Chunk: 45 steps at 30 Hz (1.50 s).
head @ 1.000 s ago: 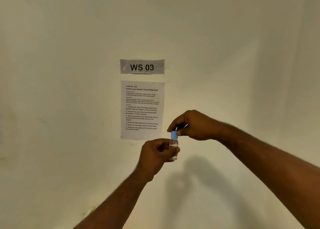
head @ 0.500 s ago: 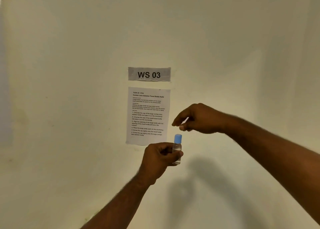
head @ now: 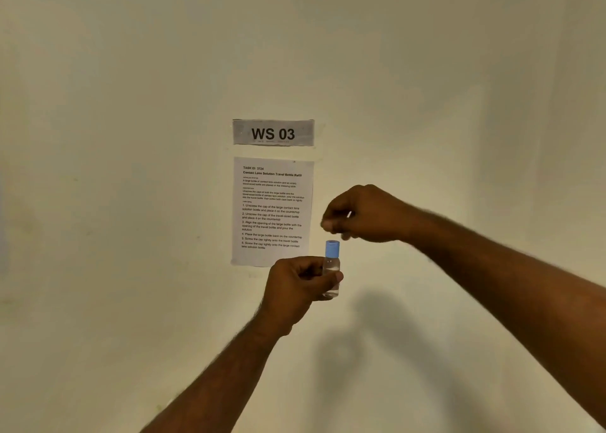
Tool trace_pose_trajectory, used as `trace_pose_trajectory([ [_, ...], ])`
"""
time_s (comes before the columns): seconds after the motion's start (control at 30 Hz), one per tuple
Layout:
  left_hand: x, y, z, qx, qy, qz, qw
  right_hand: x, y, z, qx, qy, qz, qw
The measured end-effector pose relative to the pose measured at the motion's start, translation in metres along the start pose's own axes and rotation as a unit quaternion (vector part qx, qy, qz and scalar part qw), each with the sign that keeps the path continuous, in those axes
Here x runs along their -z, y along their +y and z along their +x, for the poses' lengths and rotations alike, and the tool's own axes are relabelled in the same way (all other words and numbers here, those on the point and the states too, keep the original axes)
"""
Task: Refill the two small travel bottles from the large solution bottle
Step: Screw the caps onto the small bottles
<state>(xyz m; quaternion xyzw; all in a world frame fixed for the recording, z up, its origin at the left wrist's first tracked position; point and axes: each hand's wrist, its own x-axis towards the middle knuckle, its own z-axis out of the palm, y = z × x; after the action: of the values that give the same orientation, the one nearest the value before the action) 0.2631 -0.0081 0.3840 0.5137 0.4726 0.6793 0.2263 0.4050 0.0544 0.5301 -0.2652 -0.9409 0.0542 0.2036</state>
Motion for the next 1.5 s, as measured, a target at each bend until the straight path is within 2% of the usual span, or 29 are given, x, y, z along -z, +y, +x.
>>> trace_pose_trajectory([
  [0.1,0.003,0.000,-0.002,-0.004,-0.001,-0.001,1.000,0.001,0.001,-0.004,0.029,-0.076,0.009,0.997],
  [0.23,0.002,-0.002,-0.007,-0.002,-0.008,0.010,1.000,-0.020,0.001,-0.002,0.007,-0.044,-0.003,0.999],
  [0.47,-0.001,-0.013,-0.014,0.011,0.003,0.002,1.000,-0.040,-0.006,-0.005,-0.011,-0.022,-0.103,0.994],
  [0.63,-0.008,-0.021,-0.016,0.013,0.017,0.008,1.000,-0.051,-0.003,-0.011,-0.032,0.000,-0.115,0.993],
  [0.7,-0.008,-0.026,-0.016,0.016,0.023,0.010,1.000,-0.059,0.004,-0.014,-0.043,0.017,-0.079,0.996],
  [0.8,-0.005,-0.034,-0.020,0.017,0.019,-0.009,1.000,-0.079,0.020,-0.030,-0.079,0.066,0.061,0.993],
  [1.0,-0.011,-0.074,-0.046,0.029,-0.059,-0.012,0.998,-0.153,0.046,-0.078,-0.191,0.102,0.184,0.959],
  [1.13,-0.024,-0.125,-0.065,0.032,-0.100,0.058,0.993,-0.199,0.068,-0.106,-0.252,0.129,0.215,0.935],
  [1.23,-0.042,-0.171,-0.084,0.085,-0.121,0.122,0.981,-0.231,0.097,-0.126,-0.313,0.133,0.203,0.918],
  [1.37,-0.068,-0.233,-0.108,0.096,-0.179,0.288,0.936,-0.267,0.145,-0.158,-0.368,0.127,0.188,0.902],
  [1.5,-0.093,-0.289,-0.123,0.101,-0.197,0.391,0.893,-0.307,0.205,-0.181,-0.413,0.093,0.216,0.880],
])
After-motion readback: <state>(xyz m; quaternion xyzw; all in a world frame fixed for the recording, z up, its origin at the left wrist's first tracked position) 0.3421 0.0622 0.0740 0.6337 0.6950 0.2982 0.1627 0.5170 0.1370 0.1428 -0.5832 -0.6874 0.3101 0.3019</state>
